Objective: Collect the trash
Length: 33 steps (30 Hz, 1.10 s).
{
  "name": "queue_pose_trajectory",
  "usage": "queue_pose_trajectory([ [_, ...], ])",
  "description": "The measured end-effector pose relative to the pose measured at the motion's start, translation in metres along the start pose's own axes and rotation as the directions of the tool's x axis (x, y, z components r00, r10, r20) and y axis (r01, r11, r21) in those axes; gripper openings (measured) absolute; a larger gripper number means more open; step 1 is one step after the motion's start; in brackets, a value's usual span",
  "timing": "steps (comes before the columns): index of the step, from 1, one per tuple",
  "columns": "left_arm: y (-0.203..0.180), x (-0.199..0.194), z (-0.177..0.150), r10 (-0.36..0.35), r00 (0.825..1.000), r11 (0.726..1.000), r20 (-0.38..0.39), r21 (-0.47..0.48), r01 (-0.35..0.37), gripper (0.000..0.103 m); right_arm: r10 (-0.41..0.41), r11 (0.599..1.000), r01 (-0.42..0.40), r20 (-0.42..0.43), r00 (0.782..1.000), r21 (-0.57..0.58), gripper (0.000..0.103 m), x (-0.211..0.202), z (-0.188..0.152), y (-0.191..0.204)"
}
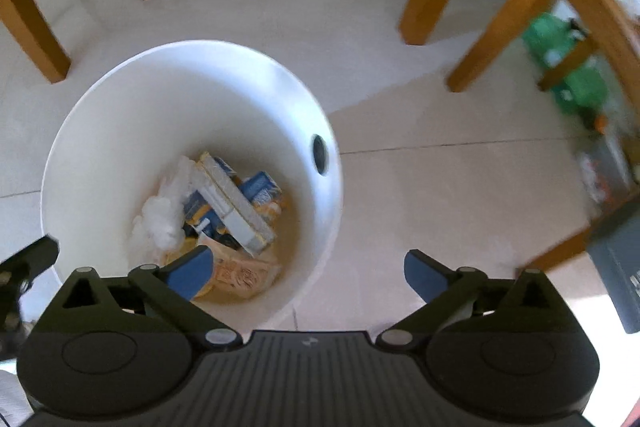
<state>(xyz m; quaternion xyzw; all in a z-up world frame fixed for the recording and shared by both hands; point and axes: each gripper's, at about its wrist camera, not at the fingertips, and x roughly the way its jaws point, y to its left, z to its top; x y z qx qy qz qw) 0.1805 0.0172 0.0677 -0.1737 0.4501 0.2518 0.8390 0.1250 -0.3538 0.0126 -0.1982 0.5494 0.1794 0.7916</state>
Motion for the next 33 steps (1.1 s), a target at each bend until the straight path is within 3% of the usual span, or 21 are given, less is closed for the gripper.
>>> queue_pose_trajectory([
  [5,-0.003,-0.014,0.000,-0.010,1.000,1.000,-0.009,-0.015,0.010,0.102,-0.050,0.995,0.047,0.021,0.999,0.088,0.103,-0.026,-0.032,-0.005],
  [9,-0.002,-0.022,0.000,-0.029,0.999,0.998,-0.041,-0.053,0.027,0.102,-0.020,0.988,0.016,0.027,0.999,0.153,0.103,-0.034,-0.045,-0.005],
  [16,-0.006,-0.026,0.002,-0.005,0.999,0.998,-0.043,-0.056,0.003,0.102,-0.002,0.997,-0.001,0.043,0.999,0.076,0.103,-0.042,-0.043,0.011],
  [33,-0.002,-0.018,0.001,0.000,0.994,0.995,-0.106,-0.102,-0.011,0.102,-0.004,0.998,0.001,0.037,0.999,0.066,0.103,-0.043,-0.046,0.016],
])
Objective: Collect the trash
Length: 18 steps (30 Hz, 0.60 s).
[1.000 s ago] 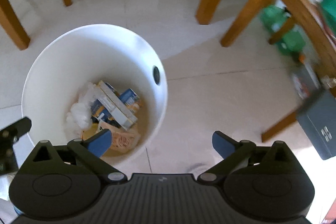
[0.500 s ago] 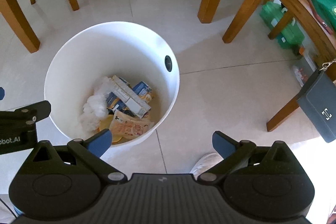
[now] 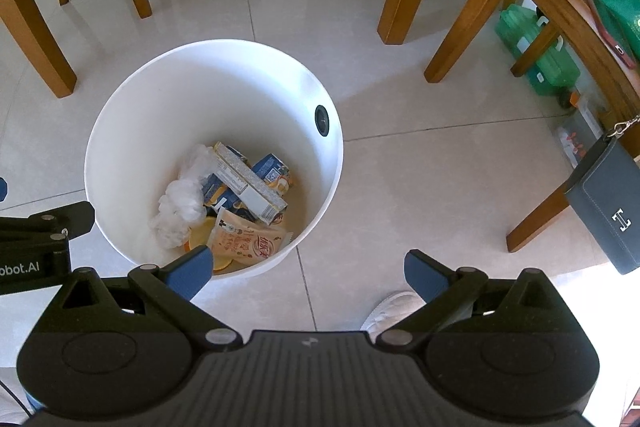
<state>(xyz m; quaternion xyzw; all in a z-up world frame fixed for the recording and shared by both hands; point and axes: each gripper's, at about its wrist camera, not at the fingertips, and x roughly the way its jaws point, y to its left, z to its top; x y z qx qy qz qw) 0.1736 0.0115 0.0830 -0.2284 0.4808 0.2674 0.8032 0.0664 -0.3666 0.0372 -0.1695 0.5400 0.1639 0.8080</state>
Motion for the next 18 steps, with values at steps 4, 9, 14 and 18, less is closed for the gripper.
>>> queue_pose_trajectory([
  [4,0.0017,0.0008,0.0001,-0.006,1.000,1.000,-0.009,-0.014,0.006,0.102,0.005,1.000,-0.005,-0.002,1.000,-0.001,0.103,0.0010,0.0000,0.0004],
  [9,0.0025,0.0015,0.0005,0.002,1.000,1.000,-0.015,-0.018,-0.002,0.102,0.014,1.000,-0.014,-0.004,1.000,0.002,0.103,0.0003,0.0007,0.0001],
  [14,0.0028,0.0020,0.0005,0.002,1.000,1.000,-0.020,-0.022,-0.002,0.102,0.014,1.000,-0.014,-0.004,1.000,-0.001,0.103,0.0005,0.0010,0.0007],
  [18,0.0025,0.0029,0.0006,0.002,1.000,1.000,-0.024,-0.020,-0.003,0.102,0.015,1.000,-0.015,-0.006,1.000,0.001,0.103,0.0006,0.0009,0.0012],
])
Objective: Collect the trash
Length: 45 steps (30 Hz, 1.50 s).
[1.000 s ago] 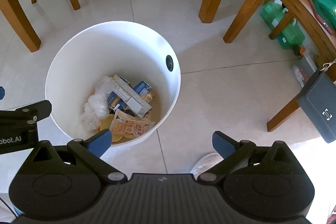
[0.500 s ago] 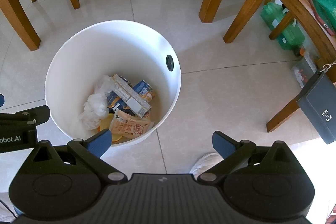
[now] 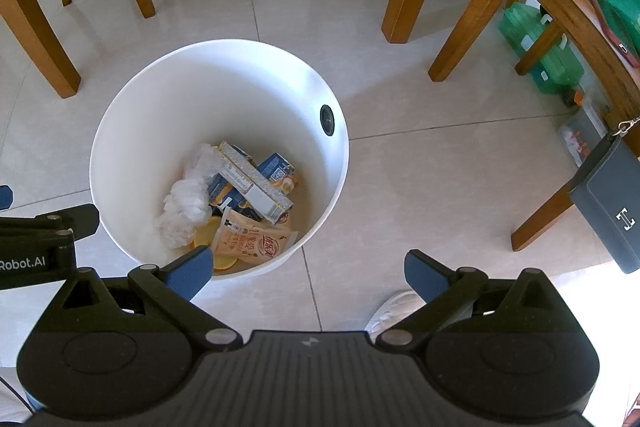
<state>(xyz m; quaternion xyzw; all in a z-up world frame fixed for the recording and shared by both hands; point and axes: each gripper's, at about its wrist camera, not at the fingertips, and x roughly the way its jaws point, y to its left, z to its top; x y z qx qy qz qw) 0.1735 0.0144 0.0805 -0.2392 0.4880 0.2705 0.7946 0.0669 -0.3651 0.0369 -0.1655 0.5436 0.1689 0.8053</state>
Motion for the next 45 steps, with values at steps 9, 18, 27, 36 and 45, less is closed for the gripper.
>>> queue_pose_trajectory([
  [9,-0.0017,0.0019,-0.0002,0.001,1.000,1.000,-0.007,-0.003,-0.001,0.102,0.011,1.000,-0.011,-0.004,1.000,-0.001,0.103,-0.0002,0.0009,0.0014],
  [18,-0.0025,0.0028,-0.0010,0.002,1.000,1.000,-0.009,-0.004,-0.002,0.102,0.018,1.000,-0.018,-0.006,1.000,0.005,0.103,-0.0010,0.0015,-0.0004],
  [27,-0.0034,0.0031,-0.0026,0.001,1.000,1.000,-0.010,-0.006,-0.001,0.102,0.020,1.000,-0.020,-0.006,1.000,0.009,0.103,-0.0019,0.0011,-0.0016],
  [36,-0.0052,0.0042,-0.0009,-0.001,1.000,1.000,-0.016,-0.010,0.001,0.102,0.024,1.000,-0.023,-0.008,1.000,0.010,0.103,-0.0018,0.0008,-0.0016],
  [45,-0.0047,0.0039,-0.0001,-0.004,1.000,1.000,-0.016,-0.014,0.004,0.102,0.025,1.000,-0.025,-0.010,1.000,0.010,0.103,-0.0025,0.0009,-0.0012],
])
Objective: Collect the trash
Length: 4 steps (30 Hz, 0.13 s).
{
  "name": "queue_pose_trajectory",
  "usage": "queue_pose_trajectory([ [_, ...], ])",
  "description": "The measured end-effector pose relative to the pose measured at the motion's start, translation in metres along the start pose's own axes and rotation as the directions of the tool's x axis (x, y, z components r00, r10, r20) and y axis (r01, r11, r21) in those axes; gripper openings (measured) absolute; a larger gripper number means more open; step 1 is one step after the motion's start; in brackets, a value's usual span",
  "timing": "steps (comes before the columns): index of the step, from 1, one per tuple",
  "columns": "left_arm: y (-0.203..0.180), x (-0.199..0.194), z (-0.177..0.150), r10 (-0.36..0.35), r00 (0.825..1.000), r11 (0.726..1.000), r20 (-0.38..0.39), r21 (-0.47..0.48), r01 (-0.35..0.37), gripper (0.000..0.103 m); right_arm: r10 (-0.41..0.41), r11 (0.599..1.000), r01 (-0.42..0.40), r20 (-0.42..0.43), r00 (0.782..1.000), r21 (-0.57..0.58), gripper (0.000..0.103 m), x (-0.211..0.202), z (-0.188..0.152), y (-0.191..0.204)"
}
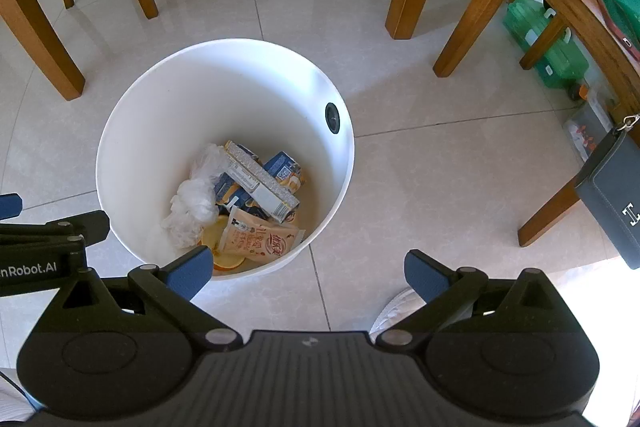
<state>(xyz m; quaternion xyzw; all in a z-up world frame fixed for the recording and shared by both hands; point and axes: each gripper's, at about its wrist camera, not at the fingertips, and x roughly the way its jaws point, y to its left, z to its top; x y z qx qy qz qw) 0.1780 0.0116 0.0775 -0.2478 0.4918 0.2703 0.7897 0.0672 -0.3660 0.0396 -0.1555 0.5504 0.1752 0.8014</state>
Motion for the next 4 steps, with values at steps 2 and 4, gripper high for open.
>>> queue_pose_trajectory([
  [2,-0.0002,0.0001,0.0004,0.000,1.000,1.000,-0.001,-0.002,0.000,0.102,-0.001,1.000,0.001,0.001,1.000,-0.001,0.103,0.0001,0.0003,0.0004],
  [4,-0.0003,0.0002,0.0004,-0.003,1.000,1.000,-0.001,-0.001,0.003,0.102,0.000,1.000,0.000,0.001,1.000,0.000,0.103,0.0002,0.0005,0.0003],
])
